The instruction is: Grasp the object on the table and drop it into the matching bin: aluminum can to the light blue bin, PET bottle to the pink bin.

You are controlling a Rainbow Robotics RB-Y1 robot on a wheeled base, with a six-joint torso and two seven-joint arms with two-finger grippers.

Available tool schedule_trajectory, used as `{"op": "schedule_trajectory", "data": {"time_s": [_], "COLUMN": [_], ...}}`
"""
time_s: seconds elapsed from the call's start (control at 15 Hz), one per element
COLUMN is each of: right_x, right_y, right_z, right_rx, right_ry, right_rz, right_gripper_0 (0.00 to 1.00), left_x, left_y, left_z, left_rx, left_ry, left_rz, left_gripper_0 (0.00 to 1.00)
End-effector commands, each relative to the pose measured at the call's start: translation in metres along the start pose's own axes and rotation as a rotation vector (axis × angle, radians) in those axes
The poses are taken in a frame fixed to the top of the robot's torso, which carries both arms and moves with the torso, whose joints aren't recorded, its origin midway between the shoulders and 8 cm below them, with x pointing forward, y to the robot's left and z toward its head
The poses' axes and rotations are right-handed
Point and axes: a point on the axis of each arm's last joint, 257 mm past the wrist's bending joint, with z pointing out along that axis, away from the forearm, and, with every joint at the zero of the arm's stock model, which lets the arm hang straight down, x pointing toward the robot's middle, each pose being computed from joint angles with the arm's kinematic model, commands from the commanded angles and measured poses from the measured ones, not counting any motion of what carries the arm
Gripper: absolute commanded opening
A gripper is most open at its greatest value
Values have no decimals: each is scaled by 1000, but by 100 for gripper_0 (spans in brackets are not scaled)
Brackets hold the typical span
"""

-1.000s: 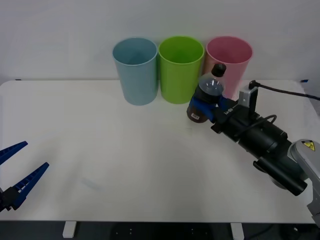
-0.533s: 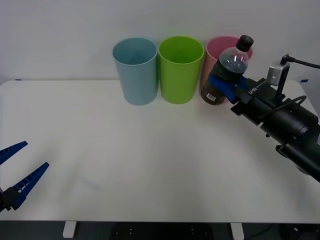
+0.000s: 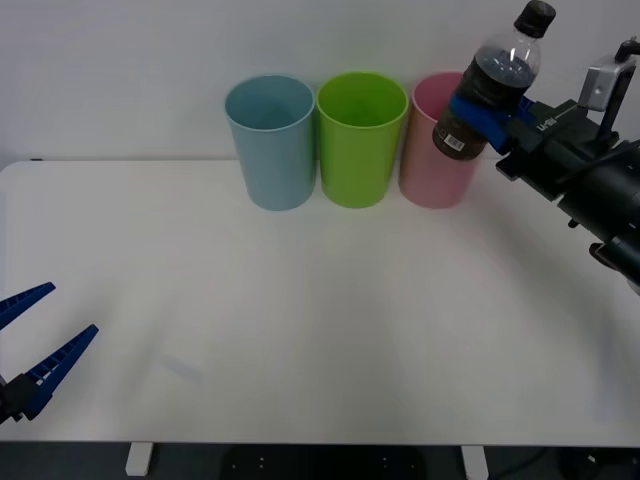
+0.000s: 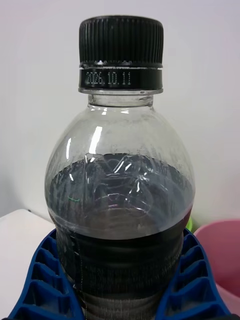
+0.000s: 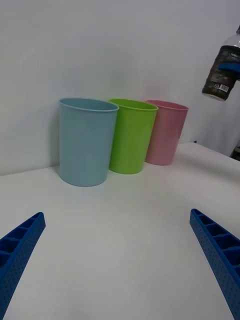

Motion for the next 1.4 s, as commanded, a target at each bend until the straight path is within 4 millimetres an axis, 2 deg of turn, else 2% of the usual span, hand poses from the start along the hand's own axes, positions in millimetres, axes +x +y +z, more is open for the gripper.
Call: {"op": "schedule_trajectory", "data": {"time_s": [0.07, 0.47, 0.73, 0.93, 1.4], "right_x": [-11, -18, -14, -13, 9], "right_y": [-25, -76, -100, -115, -152], "right_z": [9, 38, 51, 67, 97], "right_rx": [43, 113, 148, 172, 276], "right_ry": [-6, 4, 31, 45, 97], "right_rz": [-22, -41, -57, -70, -85], "right_gripper_0": [0, 0, 0, 0, 0], "left_x": [0, 0, 0, 0, 0], "left_y": [0, 0, 0, 0, 0], "left_z": [0, 0, 0, 0, 0], "left_rx": [0, 0, 0, 0, 0], "left_ry": [0, 0, 0, 0, 0], "left_rz": [0, 0, 0, 0, 0], "left_gripper_0": [100, 100, 100, 100, 100]}}
